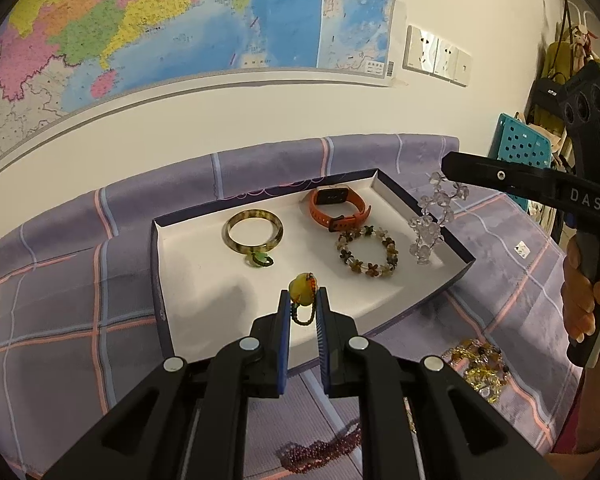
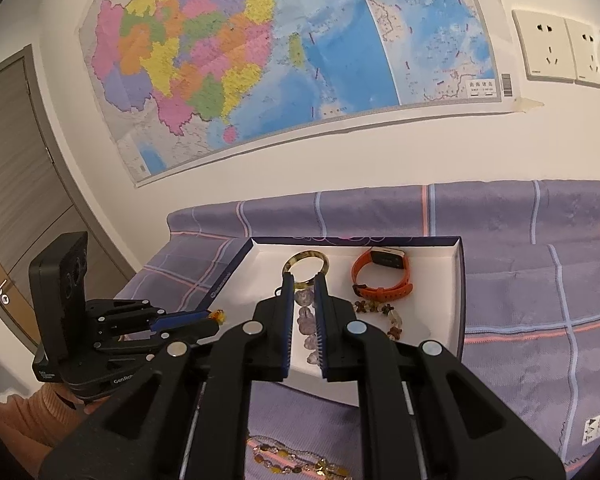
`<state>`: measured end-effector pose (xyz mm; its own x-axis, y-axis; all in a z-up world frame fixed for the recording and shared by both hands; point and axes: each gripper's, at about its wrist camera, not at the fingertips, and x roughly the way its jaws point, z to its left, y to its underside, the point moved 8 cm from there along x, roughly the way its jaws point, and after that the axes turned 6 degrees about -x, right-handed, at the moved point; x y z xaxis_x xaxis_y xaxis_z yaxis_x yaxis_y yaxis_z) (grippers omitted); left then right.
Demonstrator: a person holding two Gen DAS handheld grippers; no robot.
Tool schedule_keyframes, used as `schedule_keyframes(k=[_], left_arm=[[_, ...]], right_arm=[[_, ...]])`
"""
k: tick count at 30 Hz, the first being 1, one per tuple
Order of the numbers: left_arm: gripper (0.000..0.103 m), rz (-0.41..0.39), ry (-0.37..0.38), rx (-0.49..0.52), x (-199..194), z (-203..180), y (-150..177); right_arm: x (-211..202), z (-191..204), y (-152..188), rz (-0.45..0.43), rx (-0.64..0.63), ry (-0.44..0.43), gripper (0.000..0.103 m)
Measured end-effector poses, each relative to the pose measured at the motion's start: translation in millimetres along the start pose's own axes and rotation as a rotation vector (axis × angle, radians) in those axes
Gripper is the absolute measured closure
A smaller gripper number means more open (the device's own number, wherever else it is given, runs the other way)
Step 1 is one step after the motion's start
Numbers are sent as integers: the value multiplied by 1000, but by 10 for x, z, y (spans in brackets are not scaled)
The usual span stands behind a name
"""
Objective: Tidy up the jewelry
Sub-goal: 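Lower the crystal necklace into the lid with the right gripper while the left carries the yellow charm over it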
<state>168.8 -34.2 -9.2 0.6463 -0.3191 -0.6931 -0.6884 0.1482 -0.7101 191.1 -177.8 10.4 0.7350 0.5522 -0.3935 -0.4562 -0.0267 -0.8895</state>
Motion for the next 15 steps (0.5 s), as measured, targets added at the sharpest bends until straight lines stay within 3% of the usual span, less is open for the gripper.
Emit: schedule_keyframes(k=[15], left_arm=[[92,17,-16,-10,148,51,-40]], right_arm=[[186,-148,1,15,38,14,93]])
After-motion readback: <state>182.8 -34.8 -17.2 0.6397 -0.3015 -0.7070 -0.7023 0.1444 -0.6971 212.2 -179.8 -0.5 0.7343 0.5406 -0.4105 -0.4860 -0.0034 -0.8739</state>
